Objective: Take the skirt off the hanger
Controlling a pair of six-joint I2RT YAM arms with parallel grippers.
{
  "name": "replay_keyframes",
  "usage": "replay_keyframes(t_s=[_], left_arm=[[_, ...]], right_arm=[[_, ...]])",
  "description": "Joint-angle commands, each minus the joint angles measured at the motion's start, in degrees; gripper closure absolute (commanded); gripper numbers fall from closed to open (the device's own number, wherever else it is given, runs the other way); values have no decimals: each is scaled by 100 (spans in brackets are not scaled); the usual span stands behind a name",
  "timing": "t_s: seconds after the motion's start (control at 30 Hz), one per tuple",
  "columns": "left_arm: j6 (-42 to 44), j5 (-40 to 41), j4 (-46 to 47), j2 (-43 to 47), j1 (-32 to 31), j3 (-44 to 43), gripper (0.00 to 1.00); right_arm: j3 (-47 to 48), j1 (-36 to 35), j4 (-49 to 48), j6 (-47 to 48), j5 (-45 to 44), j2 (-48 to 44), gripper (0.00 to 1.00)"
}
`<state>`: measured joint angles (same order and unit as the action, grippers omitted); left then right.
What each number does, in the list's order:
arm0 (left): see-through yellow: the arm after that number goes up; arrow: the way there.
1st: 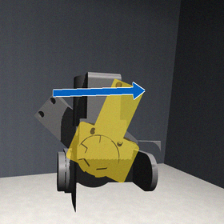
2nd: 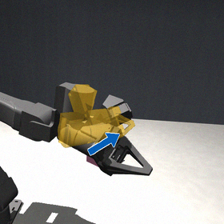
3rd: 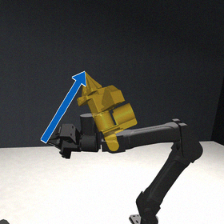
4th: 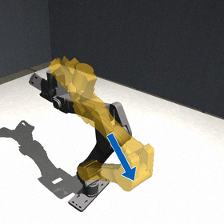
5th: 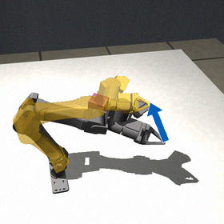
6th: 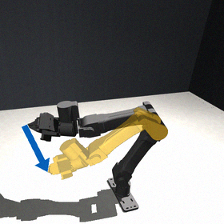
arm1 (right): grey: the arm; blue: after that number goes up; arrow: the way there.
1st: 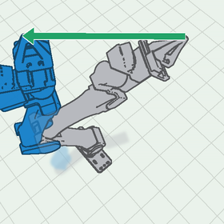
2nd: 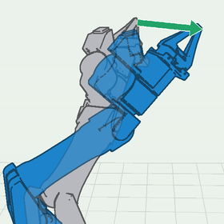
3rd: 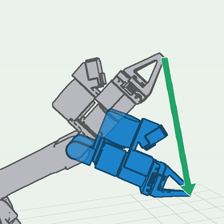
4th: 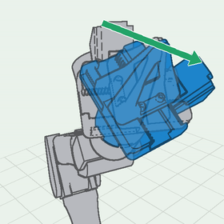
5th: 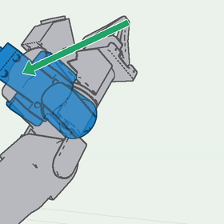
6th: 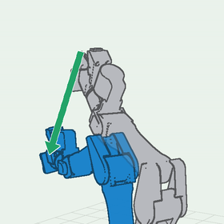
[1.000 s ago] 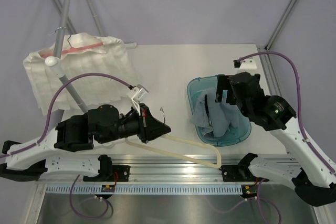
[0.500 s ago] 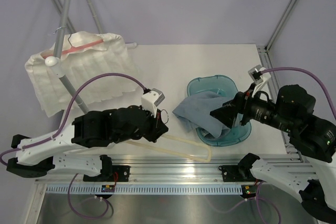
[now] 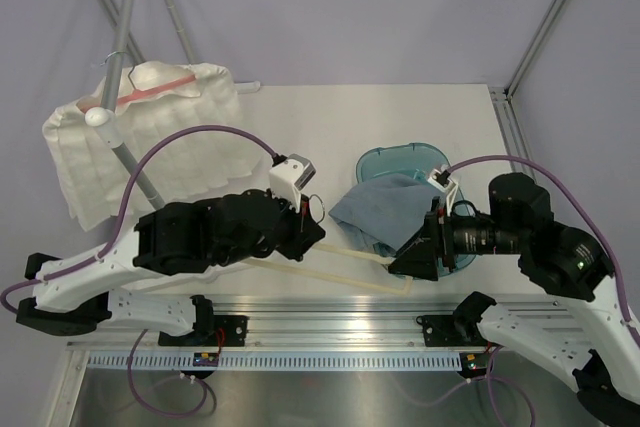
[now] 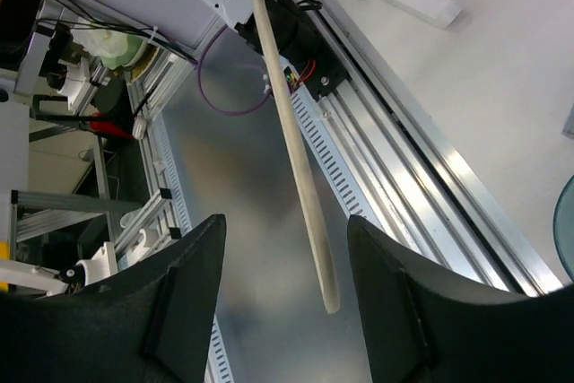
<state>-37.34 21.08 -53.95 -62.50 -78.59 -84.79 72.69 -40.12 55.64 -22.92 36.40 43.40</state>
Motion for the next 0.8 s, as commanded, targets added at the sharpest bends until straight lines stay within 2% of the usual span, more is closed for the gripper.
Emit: replay_keyframes(t_s=[0.0,0.1,0.27,0.3,0.37,0.4,0.5,0.53,0.57,0.6,0.67,0.77], left_arm=[[87,195,263,-34,-25,-327,100],[87,230,245,-87,-25,-389,100],[78,212,315,-184,-25,-520,100],[78,195,324,-192,-16,-529,100],[52,203,324,-227,-25,-556,100],[52,195,333,-228,-25,-573,100],[34,151,350,-236,-16,-600,100],[17,151,316,-236,-16,-617,85],[-18,159,289,-228,-25,-626,65],[-45,151,298,-175,-25,-617,34],[-62,72,368,-62,-16,-574,2],[-106,2,535,211,-25,-477,1]], right_arm=[[-219,13,-88,42,517,-296,37],[-456,13,-123,-11,596,-437,49],[-650,13,-27,50,579,-499,54],[-642,13,0,50,535,-516,67],[-633,13,52,68,421,-508,83],[-615,13,61,68,377,-516,100],[-537,13,123,94,9,-551,100],[-519,4,123,94,-71,-569,100],[-492,13,123,86,-142,-587,100],[-449,4,105,42,-299,-613,100],[-404,13,79,33,-449,-613,100],[-334,13,88,85,-748,-596,100]])
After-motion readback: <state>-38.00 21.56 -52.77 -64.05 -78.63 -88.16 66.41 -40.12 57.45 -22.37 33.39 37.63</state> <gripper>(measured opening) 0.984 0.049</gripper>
